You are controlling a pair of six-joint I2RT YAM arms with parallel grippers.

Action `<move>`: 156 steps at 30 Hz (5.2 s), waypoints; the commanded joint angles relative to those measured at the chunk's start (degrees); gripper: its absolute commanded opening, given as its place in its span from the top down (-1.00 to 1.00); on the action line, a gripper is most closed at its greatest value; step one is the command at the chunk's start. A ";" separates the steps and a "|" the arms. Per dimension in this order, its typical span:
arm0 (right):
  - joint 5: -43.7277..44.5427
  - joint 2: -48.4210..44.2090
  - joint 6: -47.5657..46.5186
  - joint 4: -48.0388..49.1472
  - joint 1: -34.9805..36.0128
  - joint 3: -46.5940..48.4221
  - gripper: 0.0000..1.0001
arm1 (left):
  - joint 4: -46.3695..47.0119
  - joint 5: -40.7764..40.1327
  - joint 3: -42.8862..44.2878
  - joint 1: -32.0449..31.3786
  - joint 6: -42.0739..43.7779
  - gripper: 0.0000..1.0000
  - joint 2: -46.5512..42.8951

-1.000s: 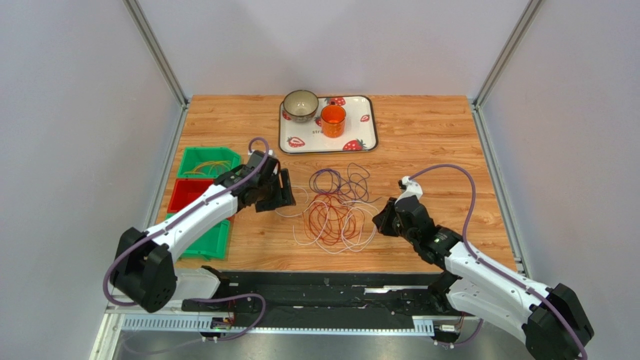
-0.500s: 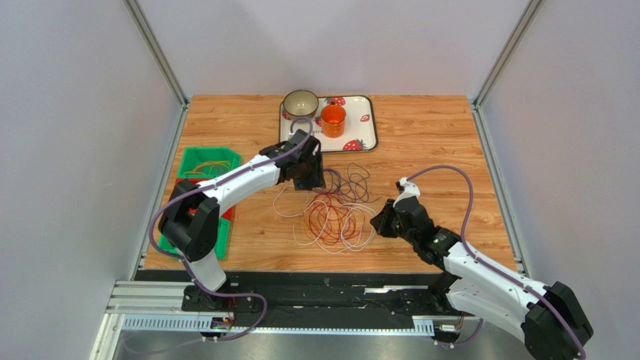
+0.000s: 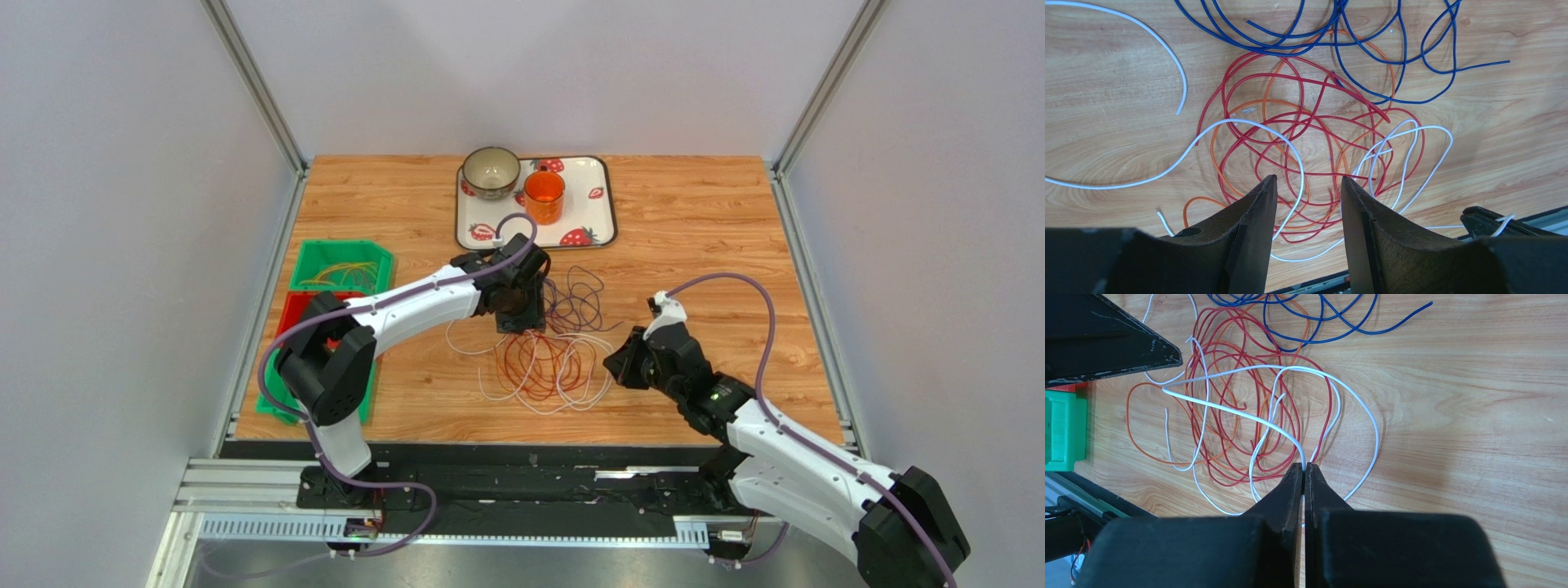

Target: Untangle the cables

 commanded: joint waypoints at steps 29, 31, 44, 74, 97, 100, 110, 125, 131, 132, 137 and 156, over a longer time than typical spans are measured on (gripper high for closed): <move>-2.21 -1.38 -1.08 3.35 -1.37 -0.98 1.00 | 1.06 -4.06 3.54 -1.13 -1.76 1.00 6.42; -2.12 -1.29 -1.08 3.35 -1.37 -0.98 1.00 | -1.04 -4.76 4.33 -1.22 -1.67 1.00 5.45; -2.47 -1.29 -0.99 3.53 -1.46 -1.07 1.00 | -17.14 -8.37 16.03 0.01 5.35 1.00 -7.63; -2.47 -2.61 -1.08 2.91 -1.46 -1.42 1.00 | -17.56 -20.40 7.32 13.90 5.09 1.00 -52.83; -2.47 -1.38 -1.17 2.91 -1.55 -0.98 1.00 | -13.36 -5.48 1.18 36.83 12.56 1.00 -50.63; -2.73 -1.47 -1.17 3.09 -1.55 -0.98 1.00 | -11.34 0.40 -0.06 40.18 12.83 1.00 -49.49; -5.26 1.51 -2.04 3.79 -1.46 -0.02 1.00 | -9.05 -1.77 1.43 42.90 10.99 1.00 -47.47; -5.81 2.75 -2.31 3.70 -1.54 0.60 1.00 | -2.11 8.25 -3.39 55.55 6.50 1.00 -44.39; -5.55 2.75 -2.22 3.44 -1.46 0.69 1.00 | 4.56 6.49 -8.49 57.23 5.36 1.00 -48.34; -5.55 2.75 -2.22 3.35 -1.46 0.69 1.00 | 5.70 6.05 -10.06 57.23 5.10 1.00 -49.39; -5.20 2.31 -2.05 3.18 -1.55 0.51 1.00 | 8.97 3.93 -11.31 57.23 4.83 1.00 -50.02; -4.84 1.87 -1.87 2.91 -1.46 0.42 1.00 | 8.63 -8.63 -19.84 57.23 2.63 1.00 -49.85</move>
